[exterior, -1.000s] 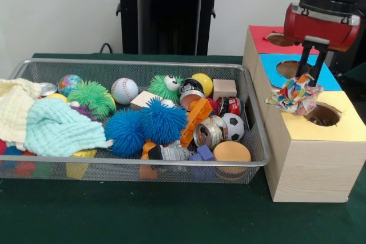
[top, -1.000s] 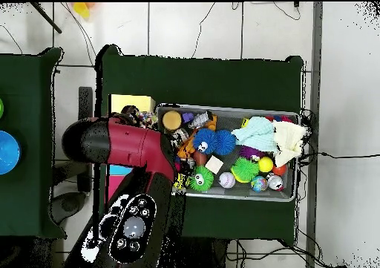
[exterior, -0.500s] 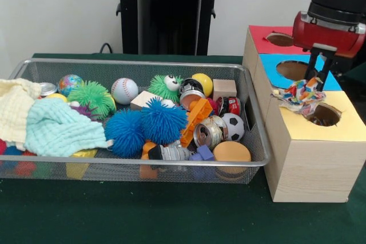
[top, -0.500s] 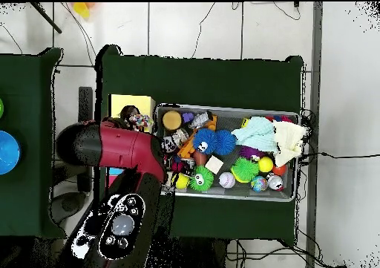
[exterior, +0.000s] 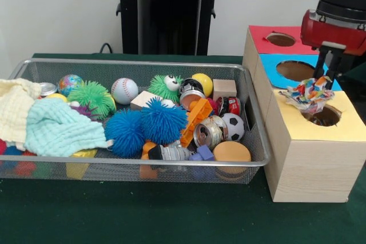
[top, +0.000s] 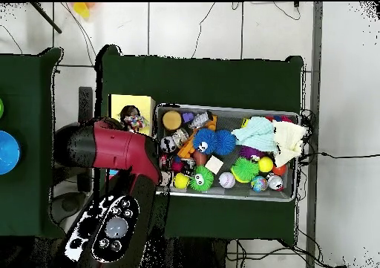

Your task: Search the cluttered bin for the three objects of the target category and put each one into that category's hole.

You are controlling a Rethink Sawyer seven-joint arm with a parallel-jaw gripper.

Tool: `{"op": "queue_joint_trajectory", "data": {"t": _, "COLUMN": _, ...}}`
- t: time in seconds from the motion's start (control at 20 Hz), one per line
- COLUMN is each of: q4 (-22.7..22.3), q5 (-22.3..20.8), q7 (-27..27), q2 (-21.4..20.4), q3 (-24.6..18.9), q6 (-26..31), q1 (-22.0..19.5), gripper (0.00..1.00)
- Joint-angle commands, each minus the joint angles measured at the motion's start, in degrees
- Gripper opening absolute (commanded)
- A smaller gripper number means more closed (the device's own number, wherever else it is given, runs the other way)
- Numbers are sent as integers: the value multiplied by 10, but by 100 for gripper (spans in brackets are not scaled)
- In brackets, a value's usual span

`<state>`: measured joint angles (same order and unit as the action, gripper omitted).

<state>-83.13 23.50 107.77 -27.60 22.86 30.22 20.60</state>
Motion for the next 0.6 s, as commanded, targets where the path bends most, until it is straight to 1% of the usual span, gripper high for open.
{"op": "queue_joint_trajectory", "data": {"t": 0.05, "q4": 11, "q5": 26, "q7": 159, "q2": 8, "q3": -25, "q6": 29, "q1": -7, "gripper": 0}}
{"op": "queue_joint_trajectory", "data": {"t": 0.15, "q4": 16, "q5": 27, "q7": 152, "q2": 7, "q3": -27, "q6": 27, "q1": -11, "gripper": 0}}
{"op": "queue_joint_trajectory", "data": {"t": 0.3, "q4": 28, "q5": 25, "q7": 136, "q2": 17, "q3": -33, "q6": 18, "q1": -21, "gripper": 0}}
{"op": "queue_joint_trajectory", "data": {"t": 0.6, "q4": 30, "q5": 24, "q7": 123, "q2": 31, "q3": -48, "q6": -14, "q1": -37, "gripper": 0}}
